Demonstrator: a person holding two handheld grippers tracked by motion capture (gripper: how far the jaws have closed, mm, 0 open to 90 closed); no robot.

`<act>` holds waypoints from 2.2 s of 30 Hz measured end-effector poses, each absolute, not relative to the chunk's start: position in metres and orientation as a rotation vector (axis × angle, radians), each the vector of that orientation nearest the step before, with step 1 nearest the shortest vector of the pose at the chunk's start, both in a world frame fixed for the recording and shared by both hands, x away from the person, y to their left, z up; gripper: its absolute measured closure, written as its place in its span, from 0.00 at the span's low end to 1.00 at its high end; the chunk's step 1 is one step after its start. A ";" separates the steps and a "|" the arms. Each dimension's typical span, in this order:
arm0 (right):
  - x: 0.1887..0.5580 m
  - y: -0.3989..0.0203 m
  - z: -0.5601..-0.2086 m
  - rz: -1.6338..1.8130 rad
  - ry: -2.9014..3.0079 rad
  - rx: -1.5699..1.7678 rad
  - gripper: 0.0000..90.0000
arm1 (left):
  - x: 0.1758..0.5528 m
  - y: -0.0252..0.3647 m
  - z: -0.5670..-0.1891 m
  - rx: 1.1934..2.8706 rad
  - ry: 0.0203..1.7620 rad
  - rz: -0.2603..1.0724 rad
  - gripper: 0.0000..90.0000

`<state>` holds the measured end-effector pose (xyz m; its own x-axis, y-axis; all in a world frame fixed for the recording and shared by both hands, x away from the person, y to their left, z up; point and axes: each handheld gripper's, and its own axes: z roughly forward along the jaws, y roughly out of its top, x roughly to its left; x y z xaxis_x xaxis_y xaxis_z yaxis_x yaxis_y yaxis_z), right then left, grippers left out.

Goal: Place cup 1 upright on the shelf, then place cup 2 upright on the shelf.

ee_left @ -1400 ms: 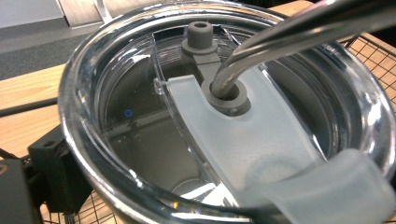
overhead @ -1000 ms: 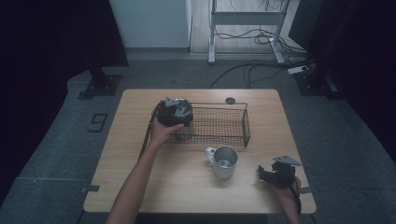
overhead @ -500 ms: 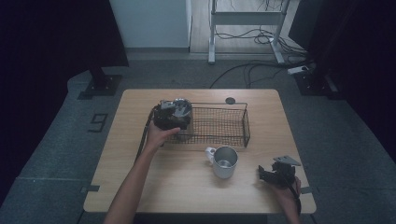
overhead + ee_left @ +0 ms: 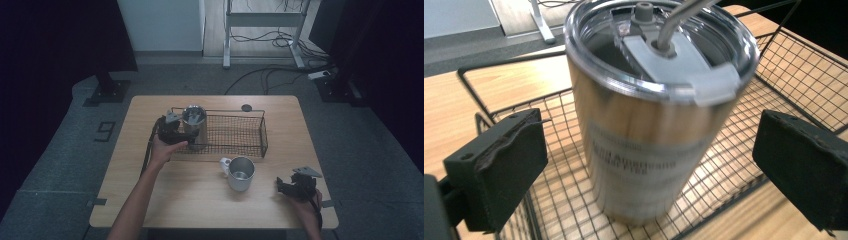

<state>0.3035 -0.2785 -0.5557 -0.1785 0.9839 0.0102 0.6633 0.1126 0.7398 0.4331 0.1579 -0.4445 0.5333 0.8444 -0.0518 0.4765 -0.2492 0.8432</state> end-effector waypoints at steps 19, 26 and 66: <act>0.306 -0.278 -0.556 0.859 1.914 1.588 0.15 | 0.366 0.179 -0.445 1.876 1.028 0.538 0.07; 0.306 -0.278 -0.556 0.858 1.913 1.588 0.15 | 0.339 0.194 -0.460 1.869 1.035 0.516 0.08; 0.308 -0.277 -0.555 0.847 1.903 1.598 0.15 | 0.289 0.219 -0.517 1.944 1.094 0.509 0.12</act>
